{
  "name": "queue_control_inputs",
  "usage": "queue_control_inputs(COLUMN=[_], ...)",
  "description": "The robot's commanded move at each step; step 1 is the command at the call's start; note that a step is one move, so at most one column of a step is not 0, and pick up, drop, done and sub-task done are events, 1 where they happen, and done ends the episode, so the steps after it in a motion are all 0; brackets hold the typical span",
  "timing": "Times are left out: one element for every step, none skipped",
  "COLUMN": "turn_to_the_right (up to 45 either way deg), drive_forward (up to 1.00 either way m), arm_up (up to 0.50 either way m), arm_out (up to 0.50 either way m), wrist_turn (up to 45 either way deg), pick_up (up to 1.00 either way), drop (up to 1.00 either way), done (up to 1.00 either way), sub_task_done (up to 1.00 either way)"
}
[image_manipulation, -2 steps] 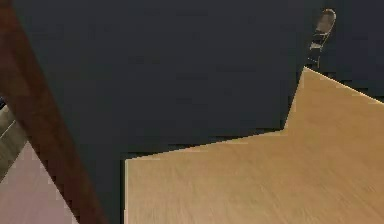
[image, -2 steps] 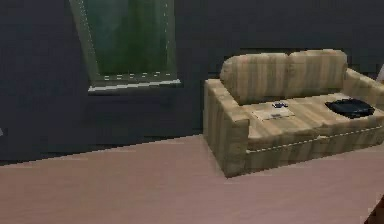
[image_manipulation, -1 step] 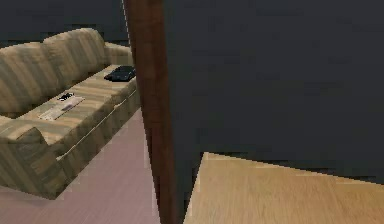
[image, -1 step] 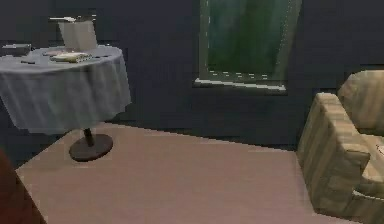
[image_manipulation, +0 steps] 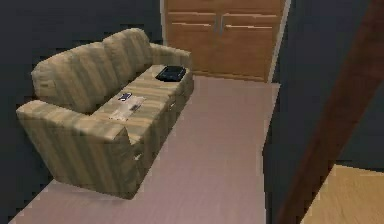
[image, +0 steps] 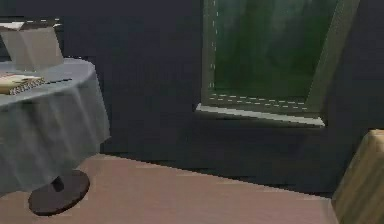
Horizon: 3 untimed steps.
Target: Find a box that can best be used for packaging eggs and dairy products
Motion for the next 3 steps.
queue_control_inputs(turn_to_the_right=[-30.0, 0.0, 0.0], drive_forward=[0.0, 0.7, 0.0], arm_up=[0.0, 0.0, 0.0], arm_out=[0.0, 0.0, 0.0], wrist_turn=[0.0, 0.0, 0.0], pick_up=[0.0, 0.0, 0.0], drop=[0.0, 0.0, 0.0], done=[0.0, 0.0, 1.0], sub_task_done=[0.0, 0.0, 0.0])
